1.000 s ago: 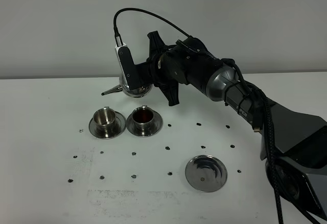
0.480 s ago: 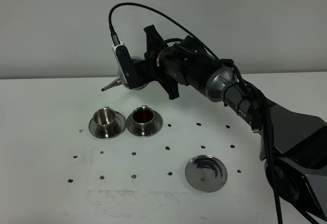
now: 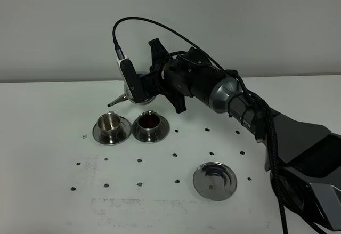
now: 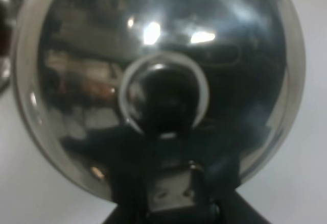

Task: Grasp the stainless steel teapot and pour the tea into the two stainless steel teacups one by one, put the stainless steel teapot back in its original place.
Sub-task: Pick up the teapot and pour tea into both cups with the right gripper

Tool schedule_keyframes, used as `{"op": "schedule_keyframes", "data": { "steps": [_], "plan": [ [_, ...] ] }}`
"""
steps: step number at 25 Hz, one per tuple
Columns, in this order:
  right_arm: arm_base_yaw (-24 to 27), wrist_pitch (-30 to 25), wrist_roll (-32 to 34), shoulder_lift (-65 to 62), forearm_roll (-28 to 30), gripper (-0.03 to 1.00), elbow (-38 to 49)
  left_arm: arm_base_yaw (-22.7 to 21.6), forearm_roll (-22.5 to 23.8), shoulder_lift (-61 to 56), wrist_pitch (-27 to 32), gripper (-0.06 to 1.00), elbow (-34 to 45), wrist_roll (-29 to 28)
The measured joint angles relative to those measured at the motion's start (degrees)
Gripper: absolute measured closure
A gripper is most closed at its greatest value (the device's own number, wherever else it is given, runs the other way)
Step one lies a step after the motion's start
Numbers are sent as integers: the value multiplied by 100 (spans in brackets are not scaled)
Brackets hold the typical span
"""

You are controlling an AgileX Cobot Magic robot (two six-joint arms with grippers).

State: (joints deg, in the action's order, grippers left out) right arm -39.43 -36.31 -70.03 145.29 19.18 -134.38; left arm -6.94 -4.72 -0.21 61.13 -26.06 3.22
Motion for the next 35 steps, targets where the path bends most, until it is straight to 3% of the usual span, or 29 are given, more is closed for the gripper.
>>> {"op": "schedule_keyframes", "data": {
  "steps": [17, 35],
  "plan": [
    [-16, -70, -21, 22, 533, 79, 0, 0, 0, 0, 0, 22, 0, 0],
    [-183, 284, -21, 40, 965, 79, 0, 0, 0, 0, 0, 22, 0, 0]
  ]
}}
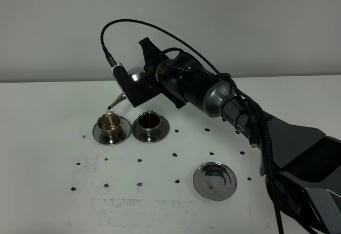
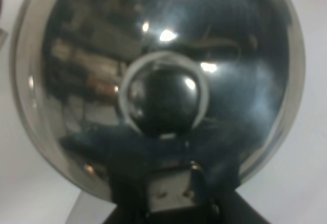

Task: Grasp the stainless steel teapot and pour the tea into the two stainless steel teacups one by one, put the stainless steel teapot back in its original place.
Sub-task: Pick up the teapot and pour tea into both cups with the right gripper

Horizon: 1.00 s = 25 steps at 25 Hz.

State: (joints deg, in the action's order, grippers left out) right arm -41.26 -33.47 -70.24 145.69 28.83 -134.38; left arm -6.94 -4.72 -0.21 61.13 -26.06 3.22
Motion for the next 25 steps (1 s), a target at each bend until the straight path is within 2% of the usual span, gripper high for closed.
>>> {"op": "schedule_keyframes", "data": {
  "steps": [25],
  "plan": [
    [-48, 251, 91, 124, 539, 79, 6, 0, 0, 0, 0, 22, 0, 0]
  ]
}}
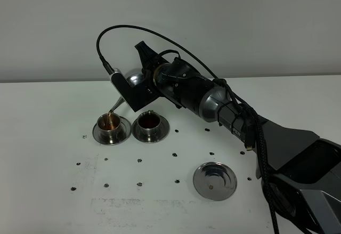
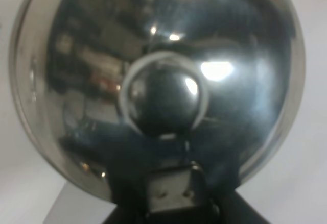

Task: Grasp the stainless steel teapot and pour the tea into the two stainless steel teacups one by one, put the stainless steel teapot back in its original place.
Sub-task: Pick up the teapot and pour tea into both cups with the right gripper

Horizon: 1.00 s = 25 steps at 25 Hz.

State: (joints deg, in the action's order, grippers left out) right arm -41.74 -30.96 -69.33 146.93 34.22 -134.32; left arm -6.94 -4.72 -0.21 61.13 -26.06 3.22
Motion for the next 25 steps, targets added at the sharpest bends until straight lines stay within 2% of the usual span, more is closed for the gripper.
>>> {"op": "schedule_keyframes", "data": {
  "steps": [25],
  "plan": [
    [0, 6, 11, 0, 309, 79, 0, 0, 0, 0, 0, 22, 0, 0]
  ]
}}
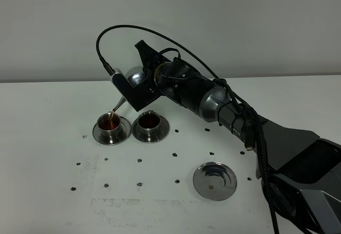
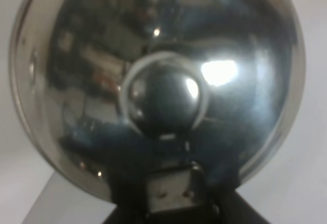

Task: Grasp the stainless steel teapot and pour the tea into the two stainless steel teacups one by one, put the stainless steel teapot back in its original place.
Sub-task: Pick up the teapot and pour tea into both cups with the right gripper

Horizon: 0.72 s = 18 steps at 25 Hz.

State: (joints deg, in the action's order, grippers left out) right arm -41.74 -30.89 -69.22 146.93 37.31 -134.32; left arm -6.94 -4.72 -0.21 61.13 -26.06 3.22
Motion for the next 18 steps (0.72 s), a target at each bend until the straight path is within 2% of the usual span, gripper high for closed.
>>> {"op": "schedule_keyframes", "data": {
  "steps": [18],
  "plan": [
    [0, 80, -16, 0, 212, 79, 209, 0, 0, 0, 0, 22, 0, 0]
  ]
}}
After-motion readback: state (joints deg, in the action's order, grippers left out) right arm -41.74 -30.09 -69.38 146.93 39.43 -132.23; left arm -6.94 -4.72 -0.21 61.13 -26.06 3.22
